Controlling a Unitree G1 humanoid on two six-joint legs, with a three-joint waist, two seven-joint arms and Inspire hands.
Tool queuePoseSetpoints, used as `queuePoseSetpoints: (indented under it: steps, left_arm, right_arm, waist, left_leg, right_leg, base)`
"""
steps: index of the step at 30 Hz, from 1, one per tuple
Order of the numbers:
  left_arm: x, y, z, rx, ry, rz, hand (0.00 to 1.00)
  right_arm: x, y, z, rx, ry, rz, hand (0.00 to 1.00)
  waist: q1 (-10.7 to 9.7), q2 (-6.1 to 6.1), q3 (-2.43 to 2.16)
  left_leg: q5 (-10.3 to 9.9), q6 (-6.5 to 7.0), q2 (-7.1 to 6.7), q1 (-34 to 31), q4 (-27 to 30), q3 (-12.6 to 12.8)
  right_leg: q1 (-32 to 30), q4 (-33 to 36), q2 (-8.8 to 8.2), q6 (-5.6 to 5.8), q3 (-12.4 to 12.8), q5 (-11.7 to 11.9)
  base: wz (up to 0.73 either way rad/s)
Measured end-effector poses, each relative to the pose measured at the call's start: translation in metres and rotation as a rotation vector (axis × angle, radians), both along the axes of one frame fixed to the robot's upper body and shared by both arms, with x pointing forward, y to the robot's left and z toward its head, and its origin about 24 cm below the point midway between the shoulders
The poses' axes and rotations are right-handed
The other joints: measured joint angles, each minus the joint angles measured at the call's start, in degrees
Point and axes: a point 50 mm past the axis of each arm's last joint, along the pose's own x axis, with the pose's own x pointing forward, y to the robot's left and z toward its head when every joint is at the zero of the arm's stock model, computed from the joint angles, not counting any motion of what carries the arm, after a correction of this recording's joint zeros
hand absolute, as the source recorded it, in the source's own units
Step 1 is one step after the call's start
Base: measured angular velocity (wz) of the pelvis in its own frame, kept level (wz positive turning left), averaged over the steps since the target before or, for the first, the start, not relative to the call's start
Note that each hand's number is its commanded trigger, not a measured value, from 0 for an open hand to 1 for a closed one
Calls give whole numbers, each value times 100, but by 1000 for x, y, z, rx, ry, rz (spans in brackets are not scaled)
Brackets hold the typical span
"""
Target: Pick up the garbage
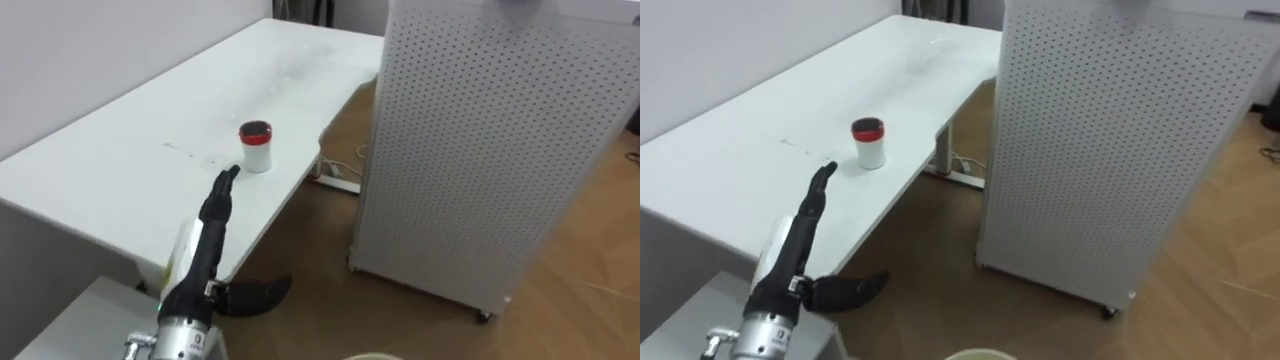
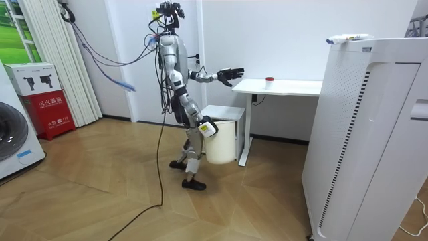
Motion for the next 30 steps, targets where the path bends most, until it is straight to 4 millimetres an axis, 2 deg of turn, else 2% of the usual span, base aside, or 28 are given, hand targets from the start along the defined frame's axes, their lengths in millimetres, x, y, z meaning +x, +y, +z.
queuePoseSetpoints:
  steps: [2, 3, 4, 5, 6, 7, 8, 9, 10, 11, 12, 14, 15, 16, 17, 19, 20, 21, 22, 24, 26, 28, 29, 30]
  left_arm:
    - [-2, 2, -3, -39, 11, 35, 0]
    - [-3, 3, -5, -41, 15, 44, 0]
    - [-6, 7, -7, -43, 20, 64, 0]
    - [-7, 9, -7, -45, 22, 79, 0]
    - [-7, 10, -8, -45, 23, 84, 0]
    - [-7, 12, -8, -47, 25, 95, 0]
    - [-7, 14, -8, -51, 23, 111, 0]
    - [-7, 16, -8, -53, 22, 119, 0]
    - [-7, 18, -8, -53, 19, 130, 0]
    - [-9, 21, -9, -53, 24, 141, 0]
    - [-9, 22, -9, -52, 26, 145, 0]
    - [-9, 24, -8, -94, 26, 165, 0]
    - [-9, 24, -9, -101, 26, 167, 0]
    - [-9, 24, -9, -109, 27, 171, 0]
    - [-9, 24, -9, -112, 28, 171, 0]
    - [-9, 21, -10, -123, 30, 172, 0]
    - [-9, 22, -10, -123, 30, 172, 0]
    - [-9, 22, -10, -123, 31, 173, 0]
    - [-9, 22, -11, -121, 35, 176, 0]
    - [-11, 23, -14, -120, 43, 192, 0]
    - [-12, 26, -14, -137, 41, 217, 0]
    - [-12, 28, -14, -177, 38, 248, 0]
    - [-12, 30, -14, -187, 36, 265, 0]
    - [-12, 31, -14, -189, 36, 271, 0]
  right_arm:
    - [0, -2, 0, -29, 5, -23, 100]
    - [0, -3, 0, -36, 9, -28, 100]
    - [-1, -3, -1, -41, 18, -32, 100]
    - [-2, -3, -1, -44, 26, -33, 100]
    - [-3, -3, -1, -47, 32, -31, 100]
    - [-4, -2, -2, -49, 39, -28, 100]
    - [-4, -2, -2, -51, 41, -20, 100]
    - [-4, -2, -2, -50, 41, -19, 100]
    - [-5, -1, -2, -48, 41, -19, 100]
    - [-6, -1, -3, -48, 42, -19, 100]
    - [-6, -1, -3, -48, 42, -19, 100]
    - [-3, -2, -1, -52, 30, -16, 100]
    - [-3, -2, -1, -52, 31, -10, 100]
    - [-2, 0, -1, -50, 27, 2, 100]
    - [-1, 0, -1, -48, 23, 5, 100]
    - [0, 2, 0, -44, 15, 14, 100]
    - [1, 2, 0, -45, 11, 15, 100]
    - [1, 2, 1, -47, 9, 14, 100]
    - [1, 2, 1, -50, 7, 13, 100]
    - [0, 3, 0, -47, 15, 12, 100]
    - [4, 4, 1, -44, 4, 16, 100]
    - [4, 4, 2, -44, 1, 16, 100]
    - [5, 5, 2, -47, -4, 15, 100]
    - [6, 5, 3, -50, -7, 15, 100]
  waist:
    - [160, -12, -1]
    - [188, -5, -4]
    - [267, 11, -14]
    - [311, 26, -24]
    - [326, 28, -25]
    - [346, 31, -26]
    - [368, 25, -40]
    - [365, 31, -62]
    - [352, 15, -66]
    - [379, -6, -71]
    - [379, -14, -73]
    - [359, -6, -75]
    - [355, -7, -78]
    - [365, -17, -76]
    - [361, -15, -74]
    - [353, -55, -64]
    - [359, -85, -68]
    - [368, -84, -69]
    - [437, -65, -64]
    - [548, -26, -63]
    - [628, -18, -54]
    - [571, -22, -59]
    - [572, -43, -64]
    - [571, -55, -65]
  left_leg:
    - [-60, -97, -383, -481, -843, -192]
    - [-47, -116, -484, -555, -1166, -252]
    - [28, -195, -643, -681, -1896, -370]
    - [197, -253, -761, -728, -2619, -414]
    - [312, -240, -829, -732, -2948, -472]
    - [626, -169, -898, -717, -3444, -548]
    - [952, -141, -937, -664, -3642, -593]
    - [1076, -91, -957, -629, -3668, -592]
    - [1202, 55, -1029, -566, -3658, -593]
    - [1263, 126, -1106, -508, -3524, -562]
    - [1186, 146, -1147, -492, -3446, -535]
    - [780, 240, -1263, -491, -3063, -440]
    - [674, 266, -1297, -481, -2969, -431]
    - [499, 313, -1349, -444, -2827, -385]
    - [423, 344, -1379, -420, -2765, -378]
    - [164, 481, -1571, -267, -2615, -378]
    - [49, 544, -1687, -161, -2617, -384]
    - [-20, 572, -1717, -123, -2621, -392]
    - [-154, 614, -1742, -17, -2605, -402]
    - [-246, 639, -1733, 172, -2679, -501]
    - [-258, 638, -1700, 266, -2789, -542]
    - [-266, 621, -1688, 327, -2859, -703]
    - [-286, 586, -1690, 329, -2866, -747]
    - [-300, 562, -1693, 329, -2860, -769]
  right_leg:
    - [9, -30, -2, 11, 190, -4]
    - [9, -30, -2, 5, 238, -21]
    - [13, -29, 0, 0, 302, -57]
    - [29, -5, 7, 24, 401, -122]
    - [51, -3, 7, 40, 444, -155]
    - [109, 8, 5, 88, 525, -236]
    - [142, 20, -7, 148, 623, -317]
    - [159, 8, -14, 188, 633, -356]
    - [188, -5, -57, 258, 679, -432]
    - [268, -10, -136, 343, 710, -510]
    - [312, -14, -203, 395, 688, -542]
    - [475, 3, -403, 555, 637, -682]
    - [535, 34, -454, 609, 591, -714]
    - [568, 227, -576, 701, 501, -769]
    - [577, 374, -634, 731, 432, -786]
    - [413, 1243, -942, 769, 392, -799]
    - [273, 1720, -1119, 882, 394, -736]
    - [200, 1936, -1178, 987, 393, -672]
    - [93, 2312, -1281, 1084, 374, -467]
    - [14, 2484, -1281, 1109, 385, -328]
    - [-275, 2397, -1297, 1116, 385, -531]
    - [-463, 1451, -1291, 1105, 385, -583]
    - [-547, 791, -1279, 1094, 385, -445]
    - [-578, 515, -1245, 1149, 409, -175]
  base:
    - [-49]
    - [-57]
    - [-53]
    - [-48]
    - [-37]
    - [-39]
    - [-35]
    - [-29]
    - [-24]
    - [-24]
    - [-24]
    - [-9]
    - [0]
    - [0]
    - [7]
    - [26]
    - [26]
    - [15]
    - [0]
    - [-8]
    - [5]
    - [37]
    - [26]
    - [32]
